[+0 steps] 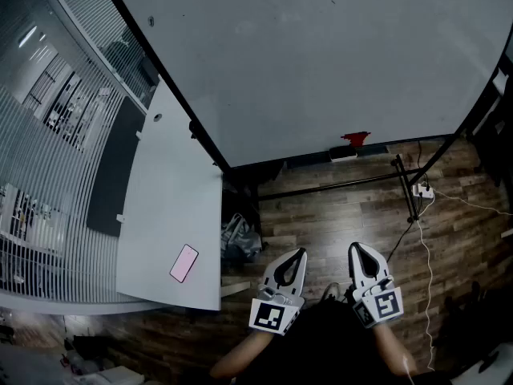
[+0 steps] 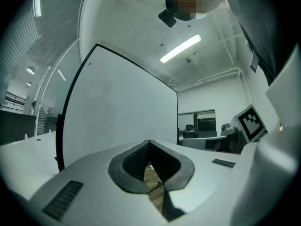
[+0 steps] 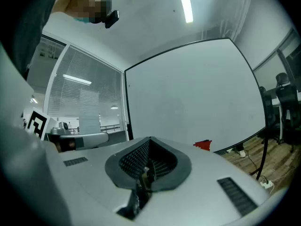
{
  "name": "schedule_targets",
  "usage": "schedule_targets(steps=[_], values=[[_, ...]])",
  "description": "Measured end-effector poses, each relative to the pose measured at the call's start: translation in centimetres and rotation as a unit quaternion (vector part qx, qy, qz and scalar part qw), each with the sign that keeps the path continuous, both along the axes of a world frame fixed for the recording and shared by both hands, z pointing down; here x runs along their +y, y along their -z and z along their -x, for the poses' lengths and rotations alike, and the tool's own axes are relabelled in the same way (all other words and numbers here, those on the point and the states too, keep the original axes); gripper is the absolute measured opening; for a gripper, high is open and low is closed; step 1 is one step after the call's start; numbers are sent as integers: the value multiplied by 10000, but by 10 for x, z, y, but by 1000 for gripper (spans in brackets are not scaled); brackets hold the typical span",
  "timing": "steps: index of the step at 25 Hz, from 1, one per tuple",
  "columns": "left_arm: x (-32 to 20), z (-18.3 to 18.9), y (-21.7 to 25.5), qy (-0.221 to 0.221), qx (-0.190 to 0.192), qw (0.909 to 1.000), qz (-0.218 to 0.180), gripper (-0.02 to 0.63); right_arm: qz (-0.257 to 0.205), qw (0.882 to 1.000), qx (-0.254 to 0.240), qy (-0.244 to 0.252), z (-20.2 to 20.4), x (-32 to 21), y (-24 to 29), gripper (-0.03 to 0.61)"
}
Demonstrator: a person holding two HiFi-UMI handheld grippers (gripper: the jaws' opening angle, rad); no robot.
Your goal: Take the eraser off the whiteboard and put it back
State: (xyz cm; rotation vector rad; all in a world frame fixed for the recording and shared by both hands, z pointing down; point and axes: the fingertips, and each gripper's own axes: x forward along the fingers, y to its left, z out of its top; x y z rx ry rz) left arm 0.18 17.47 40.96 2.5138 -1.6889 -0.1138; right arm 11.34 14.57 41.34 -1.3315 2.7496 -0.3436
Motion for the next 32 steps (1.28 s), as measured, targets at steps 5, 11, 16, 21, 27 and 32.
schedule_targets(steps=[5,11,16,21,27,32], values=[[3,7,-1,-17,42,10000,16,8,-38,9999,124,25,6,4,-4,14],[9,20,-4,-65,61,10000,24,8,30,9999,74,-106,16,11,-10,14],[18,33,-7,-158,129,9998,82,8,4,9998,-128,-176,24,24,-6,15],[27,38,-12,-325,252,9991,132,8,92,9983,43,-566,21,33,-11,14],[27,32,-15,-442,268,9985,161,8,18,9974,143,-712,17,35,-11,14],[9,20,-22,-444,157,9986,236,8,-38,9980,135,-609,13,19,-14,14]])
